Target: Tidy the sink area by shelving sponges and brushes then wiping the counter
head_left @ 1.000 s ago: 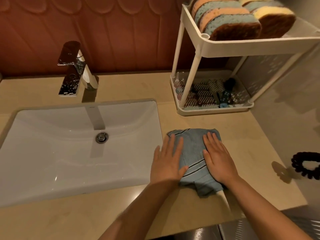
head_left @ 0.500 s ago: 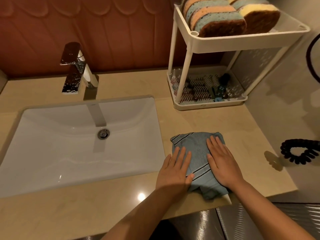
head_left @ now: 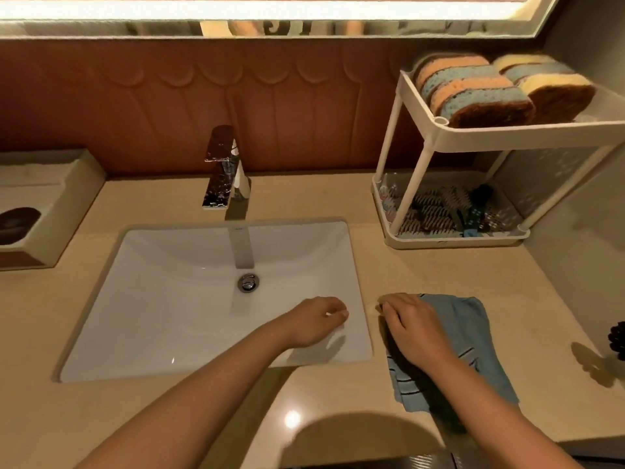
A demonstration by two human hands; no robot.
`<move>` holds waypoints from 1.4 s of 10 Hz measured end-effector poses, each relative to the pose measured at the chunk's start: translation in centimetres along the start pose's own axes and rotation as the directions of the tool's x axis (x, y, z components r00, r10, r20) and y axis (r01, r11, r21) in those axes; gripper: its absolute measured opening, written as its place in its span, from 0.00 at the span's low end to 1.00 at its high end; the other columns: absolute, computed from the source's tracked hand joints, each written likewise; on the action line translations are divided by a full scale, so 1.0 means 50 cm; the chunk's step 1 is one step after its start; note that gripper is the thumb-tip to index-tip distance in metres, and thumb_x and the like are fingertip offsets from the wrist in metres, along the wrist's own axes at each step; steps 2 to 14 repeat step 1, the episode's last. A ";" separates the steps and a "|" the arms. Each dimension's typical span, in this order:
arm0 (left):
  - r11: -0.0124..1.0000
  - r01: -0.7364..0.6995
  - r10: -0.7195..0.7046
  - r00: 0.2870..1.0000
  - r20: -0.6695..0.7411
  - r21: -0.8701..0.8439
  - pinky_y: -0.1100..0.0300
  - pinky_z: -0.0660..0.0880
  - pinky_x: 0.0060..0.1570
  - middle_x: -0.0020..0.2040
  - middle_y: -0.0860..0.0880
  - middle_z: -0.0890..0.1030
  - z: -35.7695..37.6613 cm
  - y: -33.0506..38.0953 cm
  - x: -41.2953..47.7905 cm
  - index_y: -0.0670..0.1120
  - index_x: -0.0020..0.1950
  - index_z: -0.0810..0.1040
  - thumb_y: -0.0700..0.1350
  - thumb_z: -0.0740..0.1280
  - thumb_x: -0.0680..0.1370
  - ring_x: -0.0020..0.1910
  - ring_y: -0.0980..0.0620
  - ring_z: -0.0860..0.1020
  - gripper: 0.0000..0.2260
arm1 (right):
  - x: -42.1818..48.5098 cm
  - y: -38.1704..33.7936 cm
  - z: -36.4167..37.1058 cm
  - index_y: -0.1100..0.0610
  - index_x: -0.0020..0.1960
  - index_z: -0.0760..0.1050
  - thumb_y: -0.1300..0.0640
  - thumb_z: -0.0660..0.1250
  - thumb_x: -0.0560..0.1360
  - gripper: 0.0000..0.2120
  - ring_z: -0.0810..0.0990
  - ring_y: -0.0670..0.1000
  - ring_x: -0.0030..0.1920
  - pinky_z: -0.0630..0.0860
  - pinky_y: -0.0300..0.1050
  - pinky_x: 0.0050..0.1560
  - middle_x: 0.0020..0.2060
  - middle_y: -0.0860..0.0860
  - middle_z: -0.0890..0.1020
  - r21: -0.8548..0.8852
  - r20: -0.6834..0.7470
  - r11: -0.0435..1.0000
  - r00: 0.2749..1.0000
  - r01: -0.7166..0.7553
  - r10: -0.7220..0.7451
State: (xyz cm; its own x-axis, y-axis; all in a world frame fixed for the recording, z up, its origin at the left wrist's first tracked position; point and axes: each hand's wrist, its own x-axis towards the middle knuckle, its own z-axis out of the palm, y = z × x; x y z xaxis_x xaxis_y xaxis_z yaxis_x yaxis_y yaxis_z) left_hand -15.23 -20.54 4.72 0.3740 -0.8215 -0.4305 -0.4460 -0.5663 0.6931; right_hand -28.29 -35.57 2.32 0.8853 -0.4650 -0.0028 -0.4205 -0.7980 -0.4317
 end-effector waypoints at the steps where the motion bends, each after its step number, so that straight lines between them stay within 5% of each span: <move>1: 0.994 0.112 -0.111 0.994 0.016 -0.010 0.57 0.68 0.63 0.66 0.46 0.73 -0.091 -0.044 -0.022 0.44 0.67 0.71 0.50 0.55 0.81 0.63 0.47 0.72 0.17 | 0.058 -0.065 -0.006 0.58 0.55 0.77 0.56 0.54 0.80 0.14 0.77 0.57 0.53 0.73 0.50 0.51 0.52 0.53 0.81 0.037 0.123 0.999 0.992 0.020 -0.025; 14: 0.994 0.112 -0.111 0.994 0.016 -0.010 0.57 0.68 0.63 0.66 0.46 0.73 -0.091 -0.044 -0.022 0.44 0.67 0.71 0.50 0.55 0.81 0.63 0.47 0.72 0.17 | 0.058 -0.065 -0.006 0.58 0.55 0.77 0.56 0.54 0.80 0.14 0.77 0.57 0.53 0.73 0.50 0.51 0.52 0.53 0.81 0.037 0.123 0.999 0.992 0.020 -0.025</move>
